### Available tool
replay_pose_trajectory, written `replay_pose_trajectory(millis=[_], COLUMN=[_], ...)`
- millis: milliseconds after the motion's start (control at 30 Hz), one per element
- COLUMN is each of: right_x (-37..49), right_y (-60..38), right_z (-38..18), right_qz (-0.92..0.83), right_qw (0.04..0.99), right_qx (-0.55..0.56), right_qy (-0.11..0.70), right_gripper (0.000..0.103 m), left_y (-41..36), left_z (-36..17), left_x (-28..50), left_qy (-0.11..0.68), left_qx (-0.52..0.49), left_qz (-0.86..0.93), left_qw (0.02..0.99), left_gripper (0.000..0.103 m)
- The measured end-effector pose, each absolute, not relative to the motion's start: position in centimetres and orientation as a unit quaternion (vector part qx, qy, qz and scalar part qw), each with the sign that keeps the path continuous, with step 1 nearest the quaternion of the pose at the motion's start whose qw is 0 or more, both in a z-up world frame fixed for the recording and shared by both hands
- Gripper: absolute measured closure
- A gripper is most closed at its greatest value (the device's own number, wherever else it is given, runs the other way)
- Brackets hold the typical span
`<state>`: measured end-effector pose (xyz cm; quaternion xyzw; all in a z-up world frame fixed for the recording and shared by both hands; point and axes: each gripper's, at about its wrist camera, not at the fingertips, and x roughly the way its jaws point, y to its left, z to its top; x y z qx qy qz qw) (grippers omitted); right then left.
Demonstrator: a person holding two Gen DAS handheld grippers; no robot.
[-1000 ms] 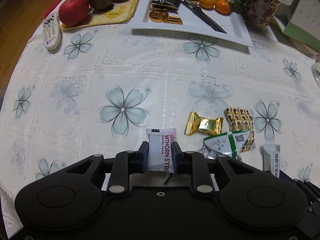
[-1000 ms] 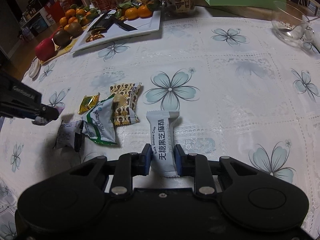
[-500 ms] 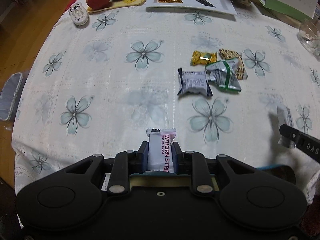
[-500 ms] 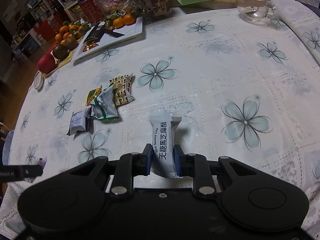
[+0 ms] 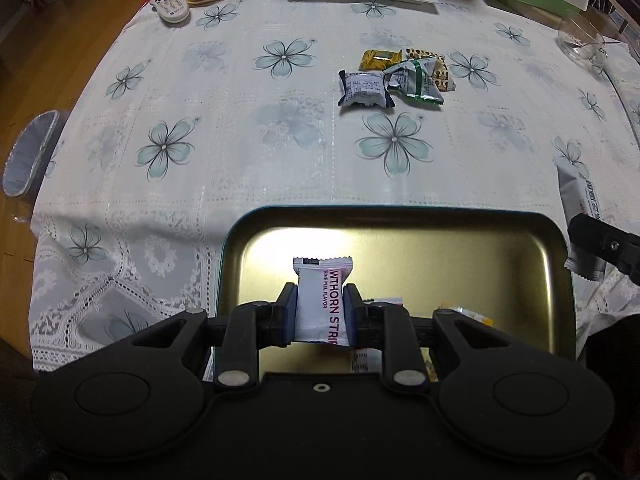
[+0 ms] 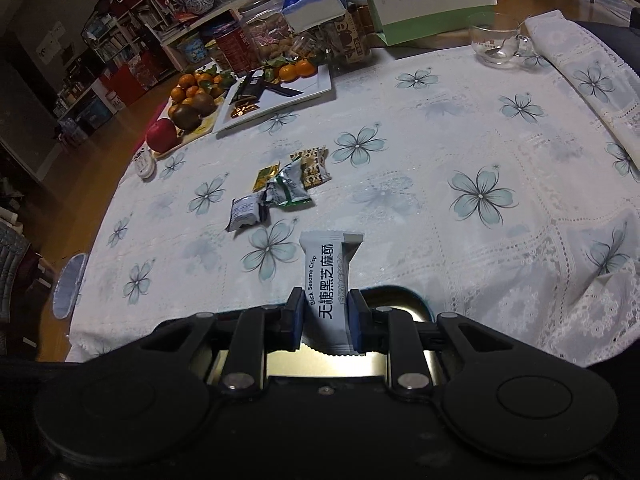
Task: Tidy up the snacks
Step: 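Carry both white packs over the gold tray and open both tools to release them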
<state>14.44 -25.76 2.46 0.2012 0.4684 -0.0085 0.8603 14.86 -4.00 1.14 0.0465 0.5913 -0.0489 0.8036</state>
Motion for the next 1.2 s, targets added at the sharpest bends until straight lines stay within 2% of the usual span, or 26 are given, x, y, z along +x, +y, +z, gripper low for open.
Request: replay_pose_trajectory(millis=[300,667,1200], right_x=[8.1,2.5,0.9], right_y=[-23.8,-22.9,-23.1], right_z=[3.6,1.9,2.9], right_qz=[0.0,-0.011,-0.017], right_qw=[0.856,0.839,0.846], right_qx=[0.223,0.236,0.225], right_qy=[0.466,0.489,0.483], right_gripper=[0.079,0.079,0.079], left_y=[-2.9,-2.4,-0.8], left_z=[1.4,0.6,1.6], left_x=[9.9,6.4,11.5], left_qy=[0.588,0.605,0.604], left_qx=[0.016,-0.016,-0.021], left_qz=[-0.038,-0.057,-0.036], left_qw=[0.808,0.794,0.796], left_gripper=[0.072,0.072,0.072])
